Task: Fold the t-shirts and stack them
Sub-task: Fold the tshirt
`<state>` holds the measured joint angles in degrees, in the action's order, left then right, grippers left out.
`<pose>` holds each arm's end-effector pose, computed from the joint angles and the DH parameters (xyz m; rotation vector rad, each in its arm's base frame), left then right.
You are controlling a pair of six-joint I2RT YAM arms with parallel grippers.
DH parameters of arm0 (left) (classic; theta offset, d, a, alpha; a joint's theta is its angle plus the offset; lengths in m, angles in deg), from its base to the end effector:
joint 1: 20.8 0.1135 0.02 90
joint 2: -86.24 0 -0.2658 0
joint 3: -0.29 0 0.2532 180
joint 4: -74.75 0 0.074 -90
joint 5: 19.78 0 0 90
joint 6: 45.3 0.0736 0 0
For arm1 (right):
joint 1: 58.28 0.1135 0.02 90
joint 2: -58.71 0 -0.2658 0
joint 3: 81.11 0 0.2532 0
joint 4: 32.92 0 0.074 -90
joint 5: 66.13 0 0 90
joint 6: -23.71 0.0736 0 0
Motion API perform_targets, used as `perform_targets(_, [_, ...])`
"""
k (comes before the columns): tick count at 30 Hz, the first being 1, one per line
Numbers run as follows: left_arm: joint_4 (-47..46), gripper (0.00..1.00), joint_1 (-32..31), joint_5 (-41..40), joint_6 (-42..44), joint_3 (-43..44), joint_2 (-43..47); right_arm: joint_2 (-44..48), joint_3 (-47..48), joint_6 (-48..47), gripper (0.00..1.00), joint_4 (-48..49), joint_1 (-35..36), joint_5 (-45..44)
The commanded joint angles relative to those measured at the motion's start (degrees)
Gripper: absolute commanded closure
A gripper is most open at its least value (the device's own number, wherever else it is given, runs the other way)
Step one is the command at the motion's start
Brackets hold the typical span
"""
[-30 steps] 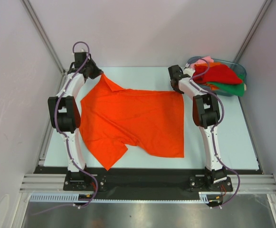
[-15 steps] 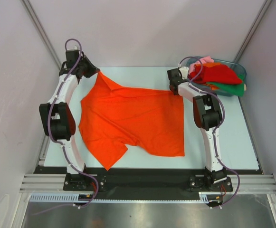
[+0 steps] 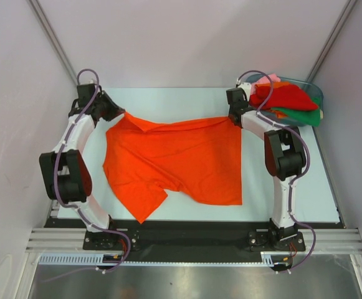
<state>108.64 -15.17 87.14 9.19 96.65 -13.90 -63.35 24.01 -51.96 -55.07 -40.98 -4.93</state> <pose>0.4338 0.0212 0.2702 -0.6392 2.1731 -0.6108 0.4982 0.1180 0.1777 0.2071 2.1571 -0.2523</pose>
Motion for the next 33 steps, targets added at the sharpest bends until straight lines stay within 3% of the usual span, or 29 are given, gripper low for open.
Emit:
perform_targets(1, [-3.13, 1.0, 1.31, 1.35, 0.62, -5.11, 7.31, 5.25, -1.59, -2.99, 1.0, 3.09, 0.72, 0.94])
perform_targets(9, [-5.42, 1.0, 3.95, 0.74, -1.85, -17.07, 15.58, 10.35, -8.62, -1.94, 1.0, 2.12, 1.15, 2.78])
perform_targets(17, [-4.98, 1.0, 6.15, -0.23, -2.55, -23.5, 22.44, 14.83, -15.29, 0.17, 1.0, 1.68, 1.95, 4.88])
perform_targets(33, [0.2, 1.0, 7.12, -7.17, -8.08, -37.83, 33.43, 17.38, -19.78, 5.0, 1.0, -3.14, 4.67, 3.4])
